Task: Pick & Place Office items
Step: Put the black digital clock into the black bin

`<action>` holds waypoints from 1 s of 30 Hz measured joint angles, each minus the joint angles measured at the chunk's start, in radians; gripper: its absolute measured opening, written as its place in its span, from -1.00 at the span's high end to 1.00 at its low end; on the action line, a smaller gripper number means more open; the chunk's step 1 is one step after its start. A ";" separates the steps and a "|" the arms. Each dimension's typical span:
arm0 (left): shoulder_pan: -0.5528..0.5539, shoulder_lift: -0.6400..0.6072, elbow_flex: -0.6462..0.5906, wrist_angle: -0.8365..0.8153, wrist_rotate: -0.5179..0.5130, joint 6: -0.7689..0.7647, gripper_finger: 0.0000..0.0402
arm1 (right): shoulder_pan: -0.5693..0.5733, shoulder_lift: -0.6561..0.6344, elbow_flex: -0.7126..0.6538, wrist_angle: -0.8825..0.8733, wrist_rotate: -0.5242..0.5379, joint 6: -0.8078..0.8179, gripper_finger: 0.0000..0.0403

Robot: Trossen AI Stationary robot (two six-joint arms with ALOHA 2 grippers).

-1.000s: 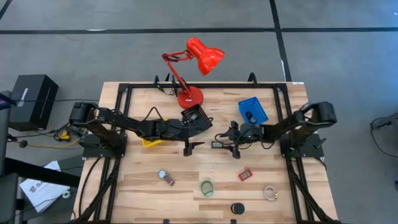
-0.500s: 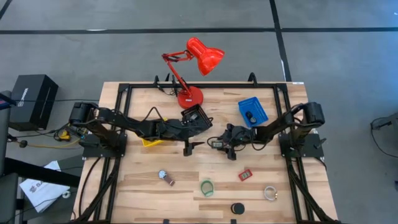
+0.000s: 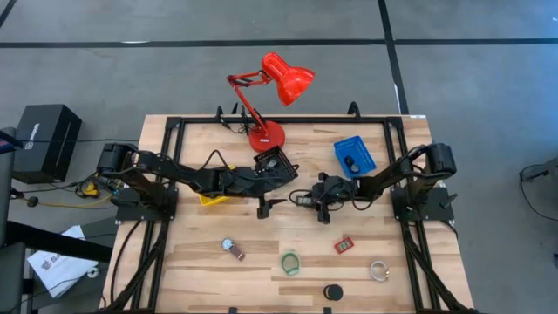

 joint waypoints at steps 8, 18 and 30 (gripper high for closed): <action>-0.001 0.001 0.000 0.000 0.001 0.000 -0.42 | 0.003 0.005 -0.004 0.062 -0.017 0.000 0.20; -0.001 0.006 0.001 0.001 0.002 0.000 -0.42 | 0.018 -0.008 0.036 0.071 -0.021 -0.026 0.29; -0.006 0.006 0.001 0.004 0.002 -0.015 -0.42 | 0.045 -0.301 0.116 -0.145 0.019 -0.056 0.26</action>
